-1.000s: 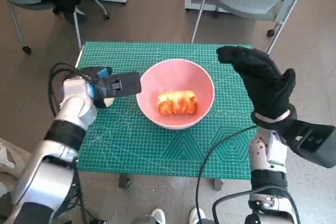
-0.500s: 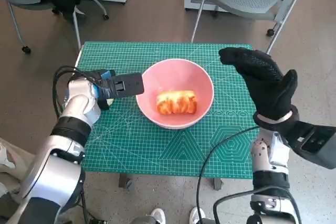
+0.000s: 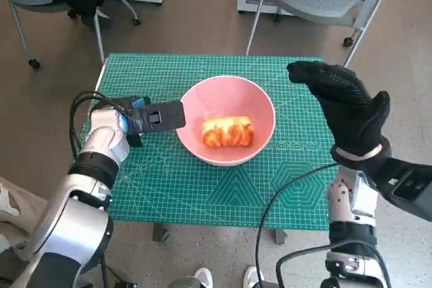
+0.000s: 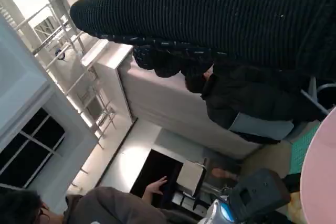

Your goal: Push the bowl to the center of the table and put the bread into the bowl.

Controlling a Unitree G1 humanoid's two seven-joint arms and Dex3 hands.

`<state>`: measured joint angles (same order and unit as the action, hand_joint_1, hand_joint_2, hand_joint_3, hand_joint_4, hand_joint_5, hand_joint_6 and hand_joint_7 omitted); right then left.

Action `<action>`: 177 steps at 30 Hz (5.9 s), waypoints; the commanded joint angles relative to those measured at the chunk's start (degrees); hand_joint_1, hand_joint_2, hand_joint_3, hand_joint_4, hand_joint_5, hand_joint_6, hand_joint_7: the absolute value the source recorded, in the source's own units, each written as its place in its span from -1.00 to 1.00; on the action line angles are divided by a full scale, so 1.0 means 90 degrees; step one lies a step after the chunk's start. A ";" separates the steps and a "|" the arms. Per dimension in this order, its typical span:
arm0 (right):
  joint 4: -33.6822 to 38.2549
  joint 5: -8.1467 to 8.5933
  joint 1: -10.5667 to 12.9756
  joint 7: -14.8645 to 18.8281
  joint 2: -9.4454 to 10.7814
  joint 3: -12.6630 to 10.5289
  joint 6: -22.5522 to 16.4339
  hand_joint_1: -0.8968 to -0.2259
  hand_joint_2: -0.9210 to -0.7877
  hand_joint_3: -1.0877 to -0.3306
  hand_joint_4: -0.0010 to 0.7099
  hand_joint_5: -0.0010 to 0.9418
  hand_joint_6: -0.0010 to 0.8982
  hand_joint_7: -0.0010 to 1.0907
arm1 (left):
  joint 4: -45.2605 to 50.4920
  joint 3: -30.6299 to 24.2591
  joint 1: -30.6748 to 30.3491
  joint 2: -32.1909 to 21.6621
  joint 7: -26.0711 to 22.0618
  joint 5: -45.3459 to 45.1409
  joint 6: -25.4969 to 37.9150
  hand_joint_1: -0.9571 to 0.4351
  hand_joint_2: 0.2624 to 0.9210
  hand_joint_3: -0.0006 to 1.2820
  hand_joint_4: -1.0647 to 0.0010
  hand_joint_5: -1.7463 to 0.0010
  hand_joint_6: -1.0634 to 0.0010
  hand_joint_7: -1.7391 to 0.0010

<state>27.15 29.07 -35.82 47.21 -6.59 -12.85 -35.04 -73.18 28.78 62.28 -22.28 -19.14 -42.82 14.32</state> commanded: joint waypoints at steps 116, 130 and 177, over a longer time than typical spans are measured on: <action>0.0149 0.0074 0.0085 0.0007 0.0102 0.0144 -0.0002 -0.37 -1.00 -0.27 -0.80 -1.00 -1.00 -0.49 | 0.7346 -0.1170 -0.2097 0.0258 0.1647 0.0658 -0.0440 0.38 0.99 -0.94 -0.43 -0.23 -0.17 -0.37; 0.0033 0.0024 0.0183 -0.0102 0.0077 0.0141 0.0044 -0.42 -1.00 -0.25 -0.79 -1.00 -1.00 -0.49 | 0.6511 -0.1157 -0.1963 0.0468 0.1635 0.0667 -0.1056 0.38 1.00 -0.92 -0.38 -0.25 -0.15 -0.39; -0.0226 -0.0076 0.0005 -0.0325 0.0068 0.0255 0.0070 -0.33 -1.00 -0.25 -0.78 -0.99 -1.00 -0.50 | 0.6535 -0.3196 -0.2952 0.0461 -0.0410 0.4860 -0.2821 -0.64 1.00 -0.74 1.00 1.00 0.86 0.80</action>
<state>26.18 28.96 -35.39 44.94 -5.98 -10.99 -35.38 -14.61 3.65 37.34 -19.31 -20.45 -5.81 -7.61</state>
